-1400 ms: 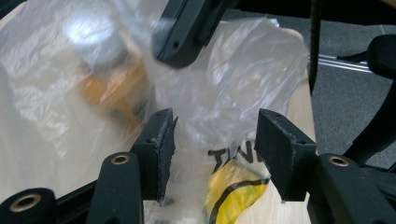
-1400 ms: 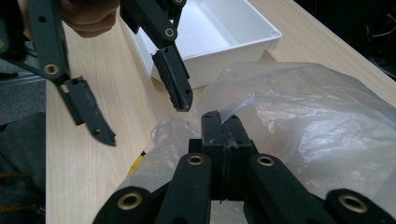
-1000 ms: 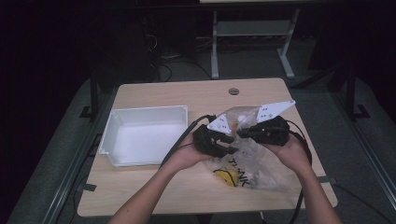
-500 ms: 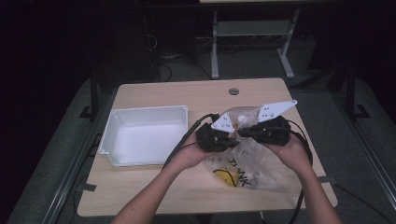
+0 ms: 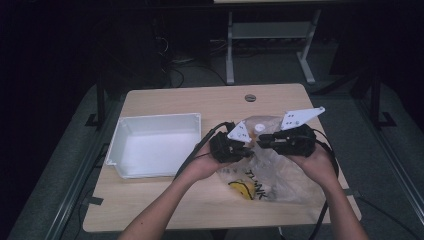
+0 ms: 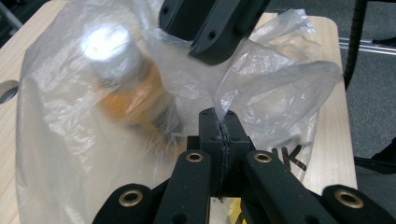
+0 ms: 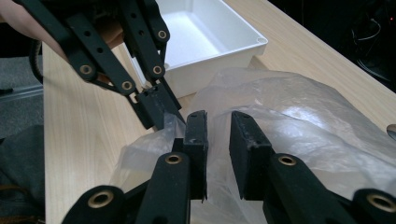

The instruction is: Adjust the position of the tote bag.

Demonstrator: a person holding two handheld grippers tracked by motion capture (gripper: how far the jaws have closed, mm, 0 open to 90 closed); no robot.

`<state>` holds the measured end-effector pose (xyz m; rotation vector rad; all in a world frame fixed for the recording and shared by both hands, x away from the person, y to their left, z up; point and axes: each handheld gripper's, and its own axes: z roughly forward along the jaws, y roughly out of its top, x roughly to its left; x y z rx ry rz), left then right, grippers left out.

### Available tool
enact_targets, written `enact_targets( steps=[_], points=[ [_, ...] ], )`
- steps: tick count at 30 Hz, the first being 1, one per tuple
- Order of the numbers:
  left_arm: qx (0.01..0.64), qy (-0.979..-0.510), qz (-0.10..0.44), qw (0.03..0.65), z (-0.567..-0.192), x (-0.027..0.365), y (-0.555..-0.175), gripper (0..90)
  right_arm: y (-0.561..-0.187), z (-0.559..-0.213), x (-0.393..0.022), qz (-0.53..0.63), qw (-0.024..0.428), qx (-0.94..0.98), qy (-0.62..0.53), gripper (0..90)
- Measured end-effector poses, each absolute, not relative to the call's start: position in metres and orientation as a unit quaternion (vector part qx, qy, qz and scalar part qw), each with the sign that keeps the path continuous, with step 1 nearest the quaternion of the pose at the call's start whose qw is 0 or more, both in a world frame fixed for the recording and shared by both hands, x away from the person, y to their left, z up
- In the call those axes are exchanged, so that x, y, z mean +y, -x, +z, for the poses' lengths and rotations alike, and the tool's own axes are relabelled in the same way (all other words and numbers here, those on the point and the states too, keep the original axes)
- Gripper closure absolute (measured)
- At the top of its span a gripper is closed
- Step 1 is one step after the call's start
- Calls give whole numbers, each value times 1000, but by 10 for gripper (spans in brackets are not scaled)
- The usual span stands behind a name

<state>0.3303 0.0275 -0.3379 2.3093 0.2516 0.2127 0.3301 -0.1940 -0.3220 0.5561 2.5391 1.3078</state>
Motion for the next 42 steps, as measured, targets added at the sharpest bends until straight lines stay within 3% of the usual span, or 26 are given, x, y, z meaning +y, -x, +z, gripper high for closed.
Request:
enact_targets(
  steps=[24, 42],
  points=[
    [109, -913, 97, 381, -337, 35, -335, 900, -323, -319, -209, 456, 115, 860, -196, 742],
    [120, -914, 104, 374, -338, 45, -338, 900, -311, -316, -242, 466, 130, 848, -214, 664]
  ],
)
